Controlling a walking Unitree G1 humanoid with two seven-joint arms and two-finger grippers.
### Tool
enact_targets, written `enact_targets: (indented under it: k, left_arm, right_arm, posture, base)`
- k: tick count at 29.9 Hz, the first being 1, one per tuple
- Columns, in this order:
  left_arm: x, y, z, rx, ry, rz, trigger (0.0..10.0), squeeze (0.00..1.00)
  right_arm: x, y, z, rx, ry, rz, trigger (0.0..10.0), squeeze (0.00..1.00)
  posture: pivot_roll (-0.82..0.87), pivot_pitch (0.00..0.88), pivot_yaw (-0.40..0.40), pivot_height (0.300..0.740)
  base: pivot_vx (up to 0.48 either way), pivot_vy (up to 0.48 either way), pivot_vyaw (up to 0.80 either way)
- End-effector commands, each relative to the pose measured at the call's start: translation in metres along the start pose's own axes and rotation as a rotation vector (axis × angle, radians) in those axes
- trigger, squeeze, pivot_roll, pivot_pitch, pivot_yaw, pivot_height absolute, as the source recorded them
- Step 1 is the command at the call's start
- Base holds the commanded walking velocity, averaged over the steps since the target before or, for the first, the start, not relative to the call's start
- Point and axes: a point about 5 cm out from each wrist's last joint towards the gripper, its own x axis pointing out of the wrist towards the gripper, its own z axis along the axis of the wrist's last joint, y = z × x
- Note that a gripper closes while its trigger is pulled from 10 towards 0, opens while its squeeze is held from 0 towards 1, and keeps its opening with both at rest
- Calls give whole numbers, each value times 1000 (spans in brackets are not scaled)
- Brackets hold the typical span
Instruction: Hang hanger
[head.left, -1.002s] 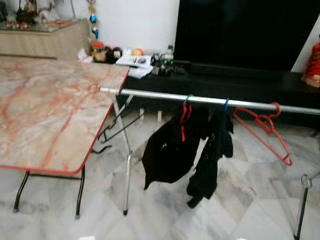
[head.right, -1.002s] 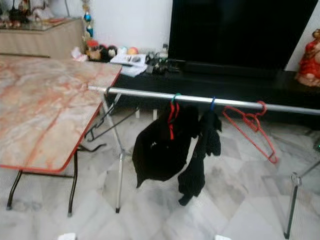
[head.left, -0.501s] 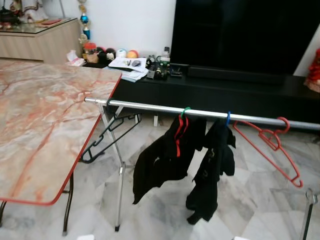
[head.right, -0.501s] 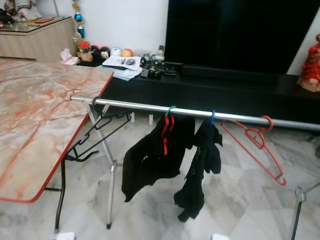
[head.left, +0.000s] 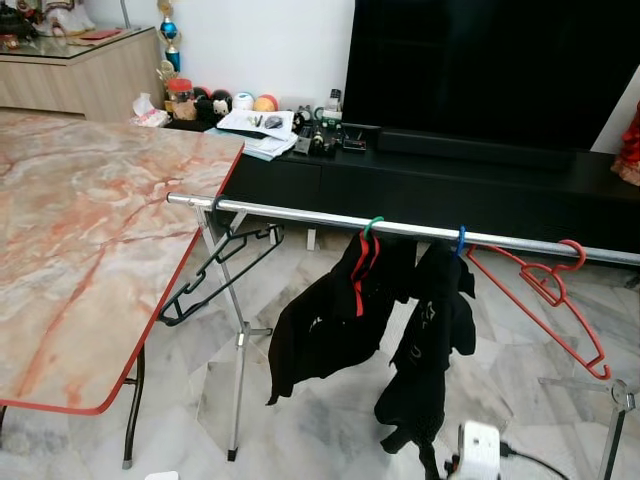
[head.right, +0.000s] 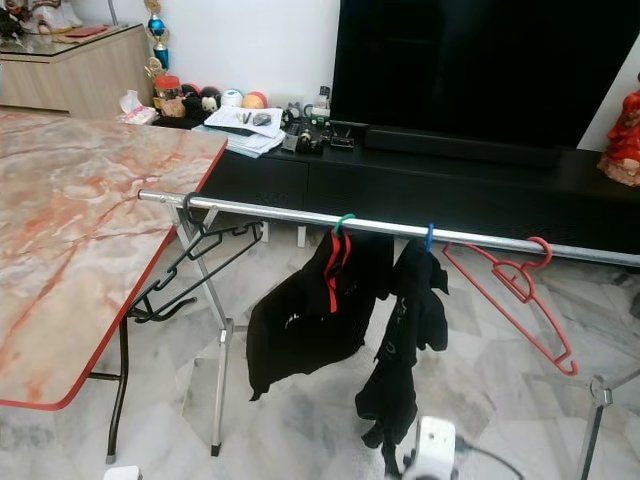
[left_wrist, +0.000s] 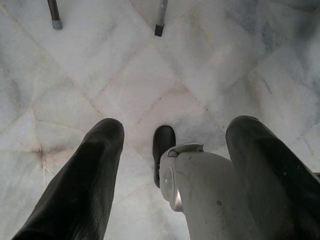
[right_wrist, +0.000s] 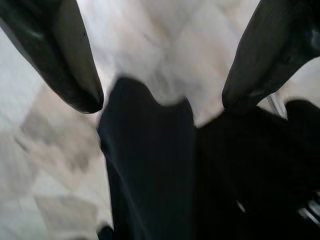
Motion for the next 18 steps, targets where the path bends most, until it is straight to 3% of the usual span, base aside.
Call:
enact_targets:
  k: [1,5,10,15,18]
  left_arm:
    - [0,-1,-3,12,13,-4,10000,0]
    - [0,-2,-3,10,10,-5,10000,0]
    - [0,-4,-3,28,12,-21,10000,0]
    - [-1,-4,-5,44,15,-28,10000,0]
    - [-1,-5,-4,62,11,-27,10000,0]
  right_arm:
    - [3,1,12,7,-56,-1,10000,0]
    - [10,8,38,1,-163,14,10000,0]
    - [13,6,52,27,-214,4,10000,0]
    - [11,1,41,78,-157,-10,10000,0]
    - [8,0,32,59,-141,-4,10000,0]
  posture:
    - [132,0,-69,740]
    - [133,0,-69,740]
    - [133,0,-74,740]
    - [131,0,-76,740]
    - [133,0,-74,740]
  base:
    - [0,0,0]
    - [0,0,0]
    - [0,0,0]
    - [0,0,0]
    - [0,-419,0]
